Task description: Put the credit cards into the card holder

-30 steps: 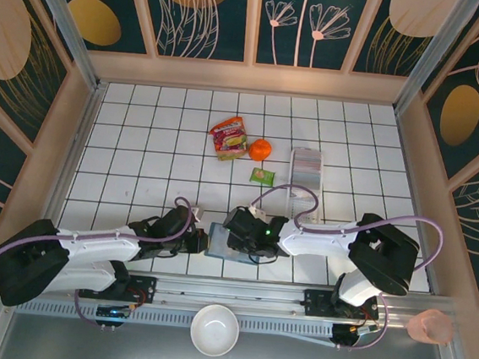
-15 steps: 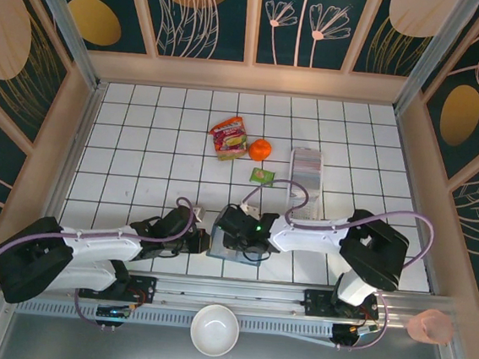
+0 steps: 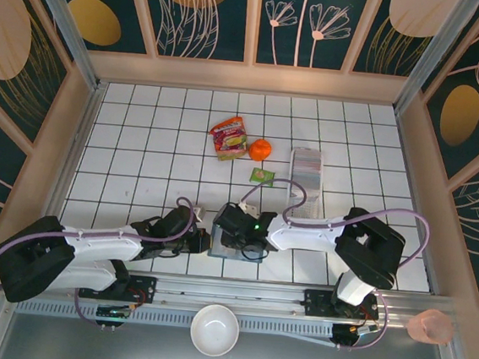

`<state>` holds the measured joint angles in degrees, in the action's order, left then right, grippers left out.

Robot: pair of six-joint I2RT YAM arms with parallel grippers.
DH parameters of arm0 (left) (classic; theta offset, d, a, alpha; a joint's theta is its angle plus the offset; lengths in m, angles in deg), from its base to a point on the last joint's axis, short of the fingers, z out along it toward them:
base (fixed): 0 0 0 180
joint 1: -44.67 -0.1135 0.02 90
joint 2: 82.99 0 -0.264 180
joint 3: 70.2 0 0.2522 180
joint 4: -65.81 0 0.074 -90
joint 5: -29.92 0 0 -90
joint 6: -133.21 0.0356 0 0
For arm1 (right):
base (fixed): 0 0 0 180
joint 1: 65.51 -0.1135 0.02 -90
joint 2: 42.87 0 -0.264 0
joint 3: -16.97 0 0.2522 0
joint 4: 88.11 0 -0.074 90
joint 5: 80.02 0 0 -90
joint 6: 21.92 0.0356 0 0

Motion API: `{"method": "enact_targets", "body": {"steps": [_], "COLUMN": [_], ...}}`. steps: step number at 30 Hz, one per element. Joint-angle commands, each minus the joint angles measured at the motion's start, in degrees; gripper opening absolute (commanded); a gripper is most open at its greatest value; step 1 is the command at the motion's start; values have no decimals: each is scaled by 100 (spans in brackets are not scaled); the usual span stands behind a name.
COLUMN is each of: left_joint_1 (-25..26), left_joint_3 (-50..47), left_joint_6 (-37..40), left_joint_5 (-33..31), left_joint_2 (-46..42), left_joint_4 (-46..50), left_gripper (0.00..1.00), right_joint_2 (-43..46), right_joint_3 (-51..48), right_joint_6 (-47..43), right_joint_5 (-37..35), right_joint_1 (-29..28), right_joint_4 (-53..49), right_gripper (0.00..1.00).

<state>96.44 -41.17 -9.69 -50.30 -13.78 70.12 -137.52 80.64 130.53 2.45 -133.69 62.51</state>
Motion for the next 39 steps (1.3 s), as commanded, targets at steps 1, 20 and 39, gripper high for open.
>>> {"method": "enact_targets", "body": {"steps": [1, 20, 39], "left_joint_1": [113, 110, 105], "left_joint_3": [-59, 132, 181], "left_joint_6": [-89, -38, -40], "left_joint_5": [227, -277, -231], "left_joint_2": [154, 207, 295], "left_joint_4": [-13, 392, 374], "left_gripper": [7, 7, 7], "right_joint_2": [176, 929, 351], "right_joint_3": [-248, -153, -184], "right_joint_6": [270, -41, -251], "right_joint_5": [226, -501, -534], "right_joint_1": [94, 16, 28], "right_joint_4": [1115, -23, -483], "right_gripper": [33, 45, 0]}}
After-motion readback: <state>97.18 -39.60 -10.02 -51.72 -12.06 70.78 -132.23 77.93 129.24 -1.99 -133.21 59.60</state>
